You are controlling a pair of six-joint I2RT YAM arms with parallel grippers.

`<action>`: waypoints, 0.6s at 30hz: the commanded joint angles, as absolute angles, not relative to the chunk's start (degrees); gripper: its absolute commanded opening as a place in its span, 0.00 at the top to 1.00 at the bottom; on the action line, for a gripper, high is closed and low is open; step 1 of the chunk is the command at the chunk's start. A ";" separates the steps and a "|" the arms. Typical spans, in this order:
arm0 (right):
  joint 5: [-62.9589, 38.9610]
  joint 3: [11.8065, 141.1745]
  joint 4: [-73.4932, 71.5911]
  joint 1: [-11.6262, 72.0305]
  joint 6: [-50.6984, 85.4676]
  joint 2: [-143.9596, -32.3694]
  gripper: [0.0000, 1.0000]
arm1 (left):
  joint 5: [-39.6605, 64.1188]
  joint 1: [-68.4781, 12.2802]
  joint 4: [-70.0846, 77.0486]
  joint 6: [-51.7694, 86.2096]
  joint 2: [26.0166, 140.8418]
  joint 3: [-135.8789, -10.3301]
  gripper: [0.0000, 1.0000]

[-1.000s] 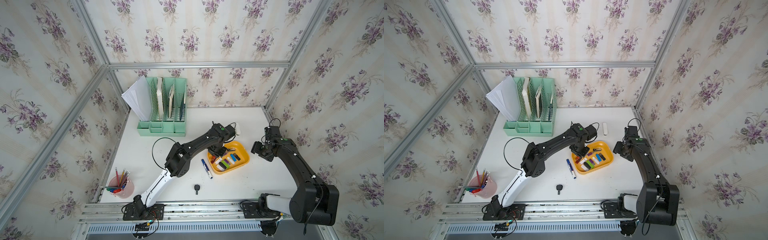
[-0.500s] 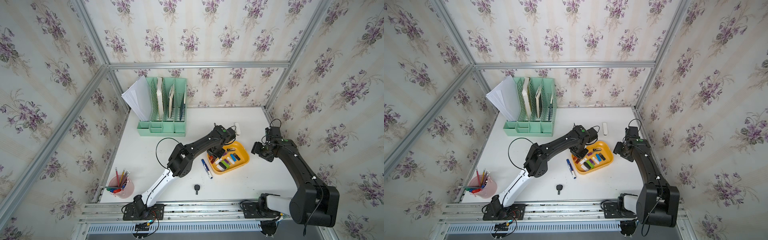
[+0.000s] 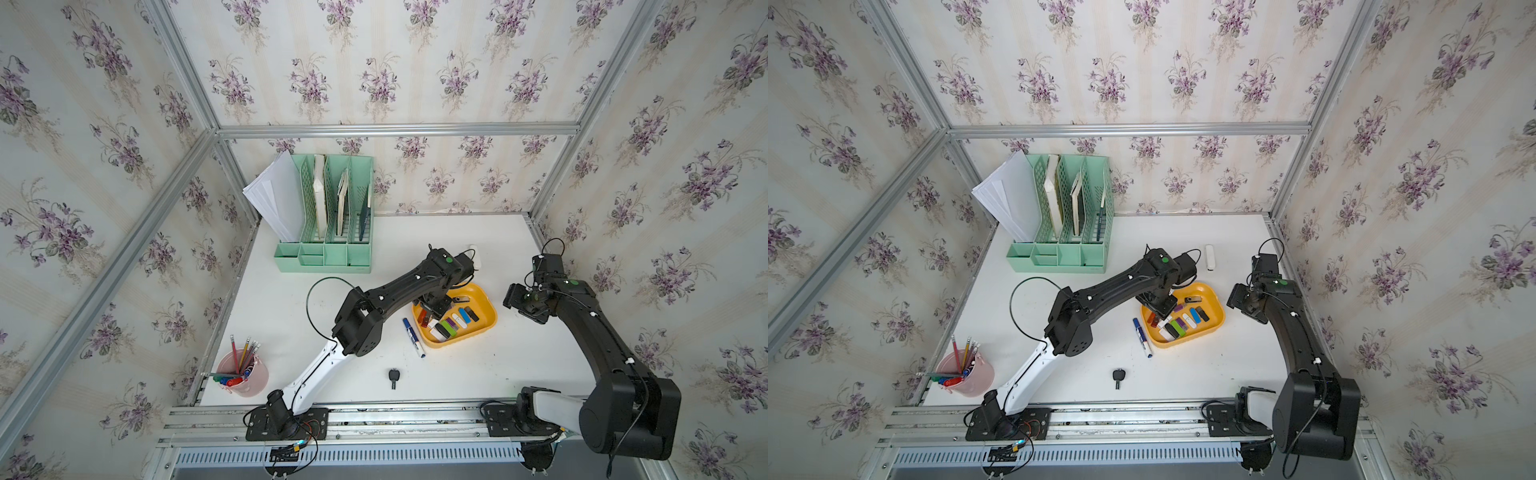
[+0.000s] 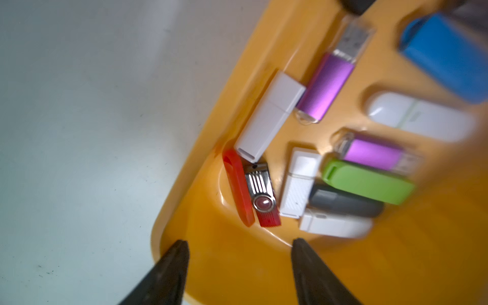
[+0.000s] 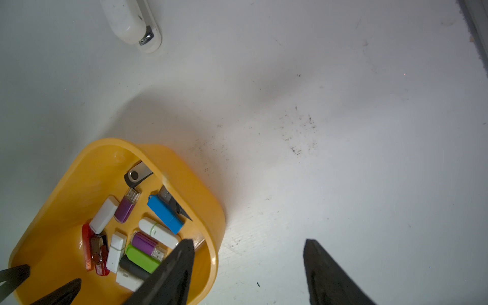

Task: Put the usb flash drive into the storage box
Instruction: Place the USB flash in the storage box.

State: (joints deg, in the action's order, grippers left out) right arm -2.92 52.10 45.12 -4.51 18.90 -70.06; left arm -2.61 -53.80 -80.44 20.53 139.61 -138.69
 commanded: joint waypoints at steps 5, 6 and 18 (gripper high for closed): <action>-7.66 53.37 43.86 -4.48 16.22 -65.09 0.07 | -6.01 -49.21 -64.84 23.95 111.08 -117.48 0.01; -7.97 53.80 43.71 -4.47 16.24 -64.18 0.01 | -9.07 -47.80 -61.88 23.74 105.98 -111.45 0.01; -3.92 45.93 23.21 -3.37 22.35 -49.40 0.00 | -37.06 -26.19 -15.42 8.79 53.67 -41.79 0.01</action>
State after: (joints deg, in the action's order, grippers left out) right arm -6.66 48.51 31.53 -3.97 19.94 -51.64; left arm -29.08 -27.94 -31.35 15.31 57.49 -48.29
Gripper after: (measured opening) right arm 0.997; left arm 0.986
